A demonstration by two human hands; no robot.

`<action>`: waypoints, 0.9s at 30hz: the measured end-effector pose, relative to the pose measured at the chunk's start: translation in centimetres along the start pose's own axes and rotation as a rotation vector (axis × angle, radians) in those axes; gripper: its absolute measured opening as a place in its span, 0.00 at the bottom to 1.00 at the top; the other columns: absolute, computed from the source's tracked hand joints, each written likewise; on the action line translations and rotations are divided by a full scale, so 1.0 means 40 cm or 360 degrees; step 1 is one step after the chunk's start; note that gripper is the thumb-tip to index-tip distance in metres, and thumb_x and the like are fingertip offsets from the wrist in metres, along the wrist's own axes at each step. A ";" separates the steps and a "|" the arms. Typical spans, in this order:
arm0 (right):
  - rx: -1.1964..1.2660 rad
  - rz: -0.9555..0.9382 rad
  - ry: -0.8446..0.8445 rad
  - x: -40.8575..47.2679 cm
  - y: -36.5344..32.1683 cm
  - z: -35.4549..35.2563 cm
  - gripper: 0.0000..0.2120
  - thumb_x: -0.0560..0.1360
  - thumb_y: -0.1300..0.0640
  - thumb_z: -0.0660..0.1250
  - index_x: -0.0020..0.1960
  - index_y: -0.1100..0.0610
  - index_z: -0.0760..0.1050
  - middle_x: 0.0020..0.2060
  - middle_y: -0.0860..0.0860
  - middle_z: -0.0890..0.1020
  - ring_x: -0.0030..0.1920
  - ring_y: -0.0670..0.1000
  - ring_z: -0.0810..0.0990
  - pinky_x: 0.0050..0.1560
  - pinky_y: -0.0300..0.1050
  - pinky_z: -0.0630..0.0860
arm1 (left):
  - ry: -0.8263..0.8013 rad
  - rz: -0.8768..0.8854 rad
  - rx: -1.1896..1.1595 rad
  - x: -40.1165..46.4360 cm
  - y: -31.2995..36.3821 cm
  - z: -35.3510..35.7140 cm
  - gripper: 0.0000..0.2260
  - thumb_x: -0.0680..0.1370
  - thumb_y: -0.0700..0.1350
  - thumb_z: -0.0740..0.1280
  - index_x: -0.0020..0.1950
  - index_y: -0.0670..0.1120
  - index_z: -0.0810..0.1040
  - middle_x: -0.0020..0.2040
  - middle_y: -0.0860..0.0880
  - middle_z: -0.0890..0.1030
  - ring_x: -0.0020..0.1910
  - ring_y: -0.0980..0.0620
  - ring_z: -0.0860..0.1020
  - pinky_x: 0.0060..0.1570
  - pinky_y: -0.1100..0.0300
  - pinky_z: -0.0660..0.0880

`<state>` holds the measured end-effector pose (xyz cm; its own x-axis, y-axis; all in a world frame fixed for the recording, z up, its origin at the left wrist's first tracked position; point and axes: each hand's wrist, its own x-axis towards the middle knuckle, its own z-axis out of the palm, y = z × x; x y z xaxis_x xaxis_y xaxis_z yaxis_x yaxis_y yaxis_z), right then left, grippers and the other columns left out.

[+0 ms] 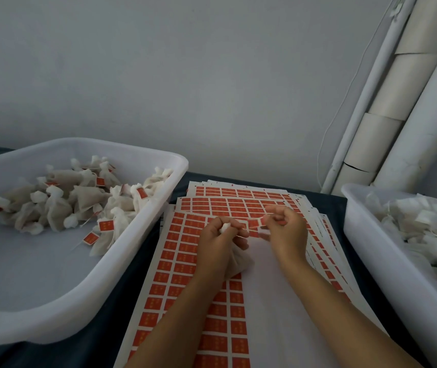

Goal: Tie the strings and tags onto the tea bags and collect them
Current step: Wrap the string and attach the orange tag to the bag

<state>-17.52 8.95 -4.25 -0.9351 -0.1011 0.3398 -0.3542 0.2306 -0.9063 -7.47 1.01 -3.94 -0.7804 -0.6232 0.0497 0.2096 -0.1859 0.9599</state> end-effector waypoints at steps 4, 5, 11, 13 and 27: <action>0.0314 0.0084 0.0190 0.008 -0.010 -0.036 0.12 0.74 0.59 0.67 0.57 0.54 0.77 0.48 0.45 0.79 0.44 0.45 0.81 0.40 0.35 0.79 | -0.0291 -0.0302 0.0180 0.017 0.027 -0.008 0.08 0.80 0.40 0.61 0.56 0.38 0.76 0.45 0.46 0.78 0.36 0.53 0.77 0.33 0.67 0.78; 0.0344 0.0093 0.0207 0.008 -0.010 -0.048 0.10 0.74 0.59 0.68 0.55 0.52 0.78 0.48 0.45 0.79 0.44 0.44 0.81 0.41 0.35 0.79 | -0.0333 -0.0273 0.0117 0.015 0.027 -0.011 0.09 0.79 0.40 0.61 0.55 0.37 0.76 0.45 0.46 0.79 0.36 0.53 0.78 0.35 0.66 0.78; 0.0650 0.0128 0.0228 -0.030 -0.017 -0.110 0.04 0.73 0.56 0.69 0.43 0.47 0.78 0.43 0.42 0.82 0.46 0.45 0.82 0.46 0.38 0.80 | -0.0416 -0.0031 0.0075 -0.010 0.006 -0.010 0.09 0.80 0.39 0.60 0.50 0.43 0.81 0.47 0.49 0.85 0.37 0.51 0.83 0.38 0.61 0.79; 0.0722 0.0128 0.0205 -0.045 -0.013 -0.125 0.02 0.73 0.54 0.69 0.44 0.47 0.78 0.45 0.42 0.82 0.48 0.45 0.82 0.47 0.38 0.79 | -0.0483 0.0038 0.0164 -0.010 0.005 -0.009 0.09 0.79 0.36 0.62 0.52 0.43 0.81 0.48 0.51 0.85 0.39 0.51 0.83 0.38 0.63 0.79; 0.0682 -0.0031 -0.0334 -0.087 -0.004 -0.148 0.04 0.72 0.56 0.69 0.47 0.51 0.78 0.44 0.39 0.83 0.47 0.43 0.81 0.40 0.35 0.78 | -0.0549 0.0363 0.0469 -0.026 0.000 0.009 0.19 0.73 0.34 0.69 0.51 0.58 0.79 0.49 0.64 0.82 0.51 0.62 0.80 0.44 0.71 0.76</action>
<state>-14.30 15.00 -3.80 -0.8898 -0.3048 0.3395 -0.2931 -0.1884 -0.9373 -6.88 1.93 -3.87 -0.8937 -0.3265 0.3077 0.2613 0.1788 0.9486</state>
